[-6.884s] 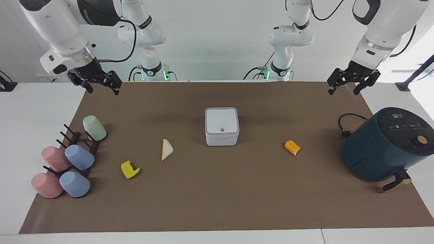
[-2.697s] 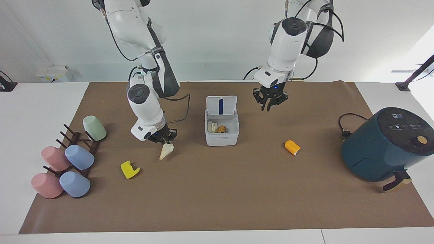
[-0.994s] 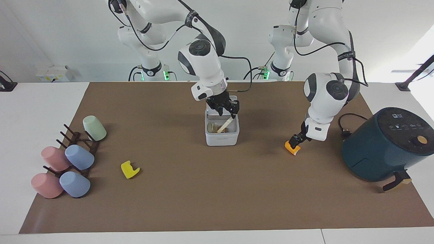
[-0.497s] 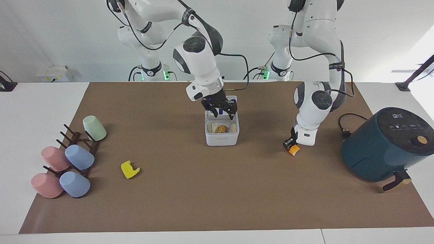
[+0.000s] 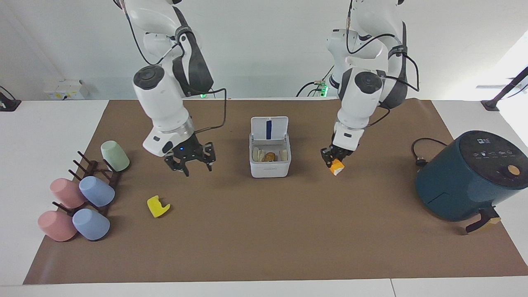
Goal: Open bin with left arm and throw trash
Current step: 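Carry the orange block over the bin while the right gripper grasps the yellow clip, then release the orange block into the bin and withdraw the left gripper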
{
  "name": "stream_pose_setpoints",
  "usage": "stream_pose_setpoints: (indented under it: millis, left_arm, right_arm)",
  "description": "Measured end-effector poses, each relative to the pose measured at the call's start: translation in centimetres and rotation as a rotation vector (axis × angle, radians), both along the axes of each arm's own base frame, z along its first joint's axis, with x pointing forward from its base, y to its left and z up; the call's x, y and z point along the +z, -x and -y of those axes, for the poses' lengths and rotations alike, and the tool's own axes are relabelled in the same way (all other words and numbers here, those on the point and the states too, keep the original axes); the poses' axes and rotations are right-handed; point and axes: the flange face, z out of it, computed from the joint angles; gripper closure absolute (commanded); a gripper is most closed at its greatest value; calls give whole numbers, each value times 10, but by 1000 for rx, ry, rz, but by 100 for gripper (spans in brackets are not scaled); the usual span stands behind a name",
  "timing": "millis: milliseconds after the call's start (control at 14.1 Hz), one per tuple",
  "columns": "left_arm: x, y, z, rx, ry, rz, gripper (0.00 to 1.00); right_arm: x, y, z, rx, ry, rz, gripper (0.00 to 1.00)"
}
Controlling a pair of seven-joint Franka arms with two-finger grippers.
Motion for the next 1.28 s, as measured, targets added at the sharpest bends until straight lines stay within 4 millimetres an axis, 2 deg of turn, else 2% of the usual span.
stream_pose_setpoints:
  millis: [71, 213, 284, 426, 497, 568, 781, 1135, 1277]
  left_arm:
    - [5, 14, 26, -45, 5, 8, 100]
    - [13, 38, 72, -123, 15, 22, 100]
    - [16, 47, 87, -150, 21, 28, 100]
    - [22, 55, 104, -179, 35, 49, 100]
    - [26, 54, 107, -183, 47, 66, 56]
    - [28, 55, 112, -187, 63, 83, 1]
    - [29, 66, 131, -218, 90, 108, 0]
    - [27, 63, 129, -212, 88, 108, 0]
    - [26, 56, 117, -189, 74, 91, 0]
  right_arm:
    - [-5, -4, 20, 41, 18, 14, 23]
    - [-22, -9, 47, 107, 46, 51, 23]
    - [-34, -11, 57, 115, 53, 51, 23]
    - [-63, -16, 75, 118, 61, 39, 23]
    - [-78, -19, 83, 136, 66, 41, 23]
    - [-93, -23, 92, 164, 72, 43, 23]
    - [-130, -31, 115, 205, 86, 59, 23]
    - [-150, -30, 114, 210, 86, 59, 25]
    - [-156, -27, 117, 214, 86, 47, 38]
